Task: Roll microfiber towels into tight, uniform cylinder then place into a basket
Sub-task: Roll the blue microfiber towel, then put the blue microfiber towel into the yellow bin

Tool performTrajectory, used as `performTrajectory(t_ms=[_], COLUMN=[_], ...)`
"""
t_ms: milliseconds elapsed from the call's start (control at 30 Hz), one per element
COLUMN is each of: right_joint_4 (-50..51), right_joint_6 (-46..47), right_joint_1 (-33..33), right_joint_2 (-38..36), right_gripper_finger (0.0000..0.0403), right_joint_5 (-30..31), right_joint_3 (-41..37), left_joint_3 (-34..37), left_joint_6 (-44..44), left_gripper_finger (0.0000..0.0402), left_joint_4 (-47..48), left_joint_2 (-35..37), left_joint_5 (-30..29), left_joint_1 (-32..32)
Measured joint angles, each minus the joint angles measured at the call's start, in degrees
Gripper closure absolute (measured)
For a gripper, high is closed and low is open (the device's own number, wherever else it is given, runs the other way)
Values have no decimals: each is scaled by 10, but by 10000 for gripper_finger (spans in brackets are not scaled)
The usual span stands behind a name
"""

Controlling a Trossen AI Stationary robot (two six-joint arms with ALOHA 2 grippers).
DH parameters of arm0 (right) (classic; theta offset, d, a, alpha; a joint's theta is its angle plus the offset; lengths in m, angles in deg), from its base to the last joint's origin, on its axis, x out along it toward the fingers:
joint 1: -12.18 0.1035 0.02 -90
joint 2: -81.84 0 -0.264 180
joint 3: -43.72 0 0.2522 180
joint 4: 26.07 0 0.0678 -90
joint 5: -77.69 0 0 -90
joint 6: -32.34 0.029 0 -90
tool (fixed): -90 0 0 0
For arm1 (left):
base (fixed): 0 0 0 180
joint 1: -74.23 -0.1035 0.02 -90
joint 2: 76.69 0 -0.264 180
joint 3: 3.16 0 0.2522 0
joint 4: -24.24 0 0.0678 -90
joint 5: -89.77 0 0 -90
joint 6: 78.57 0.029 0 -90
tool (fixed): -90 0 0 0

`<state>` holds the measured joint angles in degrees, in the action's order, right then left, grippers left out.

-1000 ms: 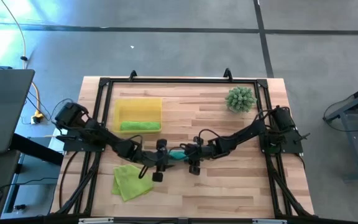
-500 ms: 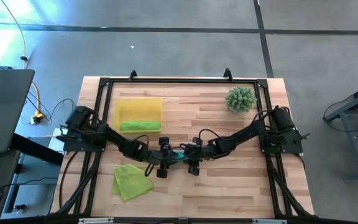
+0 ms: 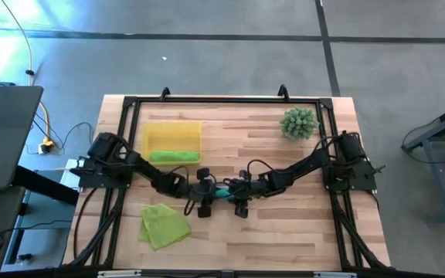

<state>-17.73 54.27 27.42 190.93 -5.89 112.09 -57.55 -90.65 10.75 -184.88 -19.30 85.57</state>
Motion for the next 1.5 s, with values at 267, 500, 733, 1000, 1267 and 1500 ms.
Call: performTrajectory(t_ms=[267,500,733,1000,1267,1500], right_joint_4=[124,228,291,375,383,382], right_joint_6=[-28,-23,-25,-23,-24,-28], right_joint_1=[-8,-10,-10,-23,-55,-82], right_joint_2=[-82,-135,-167,-215,-233,-233], right_gripper_finger=[261,261,261,261,261,261], right_joint_5=[20,72,112,163,183,184], right_joint_3=[-2,-1,0,0,0,0], left_joint_3=[-2,3,2,1,1,39], left_joint_6=[-61,-54,6,126,194,224], left_gripper_finger=[385,384,384,385,385,384], left_joint_4=[27,46,126,303,545,594], left_joint_2=[3,47,175,366,452,444], left_joint_5=[28,26,19,-31,-151,-141], left_joint_1=[-7,-17,-67,-156,-257,-340])
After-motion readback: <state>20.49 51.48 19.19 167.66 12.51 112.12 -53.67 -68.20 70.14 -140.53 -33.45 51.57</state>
